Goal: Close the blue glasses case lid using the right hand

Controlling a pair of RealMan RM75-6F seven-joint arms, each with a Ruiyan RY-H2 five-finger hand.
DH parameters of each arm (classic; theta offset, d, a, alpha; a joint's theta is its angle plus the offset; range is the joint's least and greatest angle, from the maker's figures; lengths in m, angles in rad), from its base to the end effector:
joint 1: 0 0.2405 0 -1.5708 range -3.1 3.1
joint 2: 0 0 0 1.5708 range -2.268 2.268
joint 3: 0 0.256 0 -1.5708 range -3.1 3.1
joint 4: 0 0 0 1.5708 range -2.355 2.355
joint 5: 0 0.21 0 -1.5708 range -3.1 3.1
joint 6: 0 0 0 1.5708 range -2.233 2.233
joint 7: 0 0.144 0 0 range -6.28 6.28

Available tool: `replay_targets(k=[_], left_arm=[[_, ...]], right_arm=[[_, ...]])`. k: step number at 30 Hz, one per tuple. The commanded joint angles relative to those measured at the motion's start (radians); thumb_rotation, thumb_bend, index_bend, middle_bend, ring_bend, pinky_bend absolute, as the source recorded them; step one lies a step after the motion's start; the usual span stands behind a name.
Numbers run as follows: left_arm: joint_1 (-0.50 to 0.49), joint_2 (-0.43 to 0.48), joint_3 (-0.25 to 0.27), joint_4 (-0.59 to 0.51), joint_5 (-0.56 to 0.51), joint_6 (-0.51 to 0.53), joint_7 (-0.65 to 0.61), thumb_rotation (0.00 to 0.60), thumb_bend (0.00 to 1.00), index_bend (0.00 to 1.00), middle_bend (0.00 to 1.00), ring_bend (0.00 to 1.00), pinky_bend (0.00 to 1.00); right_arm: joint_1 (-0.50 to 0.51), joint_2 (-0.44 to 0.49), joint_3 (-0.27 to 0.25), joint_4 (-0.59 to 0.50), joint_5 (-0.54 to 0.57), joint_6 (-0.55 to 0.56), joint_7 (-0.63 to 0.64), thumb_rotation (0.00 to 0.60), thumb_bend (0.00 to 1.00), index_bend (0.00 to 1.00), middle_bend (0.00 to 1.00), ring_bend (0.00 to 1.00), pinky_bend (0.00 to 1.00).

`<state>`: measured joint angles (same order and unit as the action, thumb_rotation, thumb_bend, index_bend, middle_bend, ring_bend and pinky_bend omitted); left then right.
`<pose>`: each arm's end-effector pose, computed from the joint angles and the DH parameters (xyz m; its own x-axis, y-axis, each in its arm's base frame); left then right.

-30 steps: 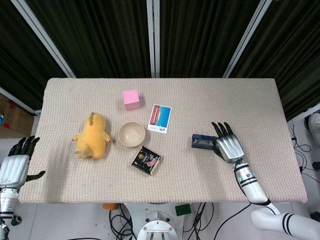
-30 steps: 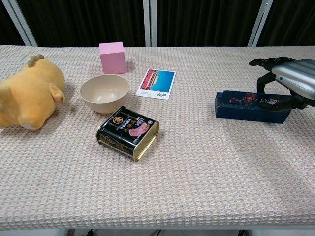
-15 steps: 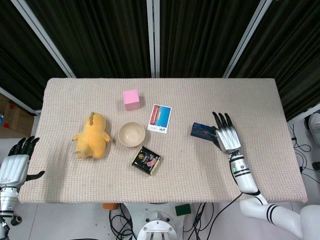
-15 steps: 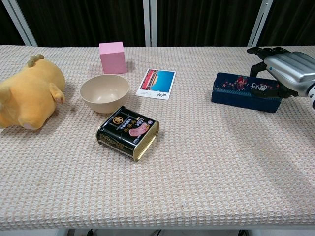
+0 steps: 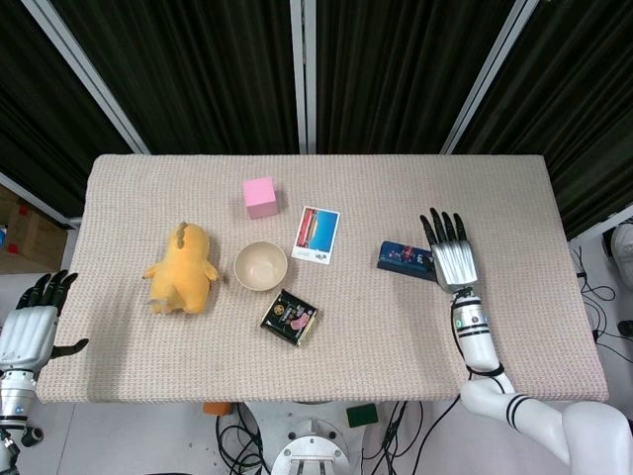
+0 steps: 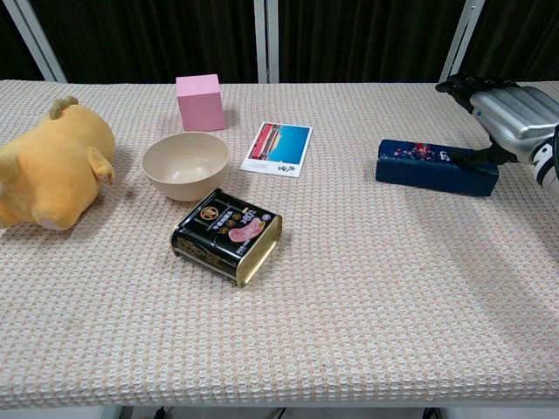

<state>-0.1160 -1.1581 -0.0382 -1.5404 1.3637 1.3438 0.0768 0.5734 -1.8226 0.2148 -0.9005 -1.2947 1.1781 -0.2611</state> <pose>-0.3429 0.1874 0.1415 0.4659 0.1452 0.8728 0.8721 0.0917 -0.4807 -0.2440 -0.3534 -0.0202 0.5575 0.0187 0.8300 -0.8210 -0.1362 0.5545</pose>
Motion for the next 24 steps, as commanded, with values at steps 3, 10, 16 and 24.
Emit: replay_targets(k=[3,10,16,24], left_arm=[[0.001,0.003,-0.002,-0.002,0.003,0.007,-0.001,0.597,0.04,0.08,0.02,0.01,0.15],[0.014,-0.001,-0.008,0.007,0.019,0.049,-0.016,0.598,0.04,0.08,0.02,0.01,0.15],[0.023,-0.01,-0.014,0.023,0.053,0.1,-0.035,0.594,0.04,0.08,0.02,0.01,0.15],[0.028,-0.01,-0.014,0.023,0.095,0.141,-0.036,0.585,0.03,0.08,0.02,0.01,0.15]], right_arm=[[-0.028,0.027,0.0,-0.031,-0.033,0.077,0.053,0.6,0.54,0.0,0.0,0.0,0.0],[-0.192,0.292,-0.102,-0.304,-0.137,0.258,0.11,0.6,0.47,0.0,0.0,0.0,0.0],[-0.375,0.528,-0.166,-0.518,-0.073,0.353,0.109,0.6,0.39,0.0,0.0,0.0,0.0],[-0.492,0.581,-0.198,-0.57,-0.062,0.415,0.144,0.6,0.39,0.0,0.0,0.0,0.0]])
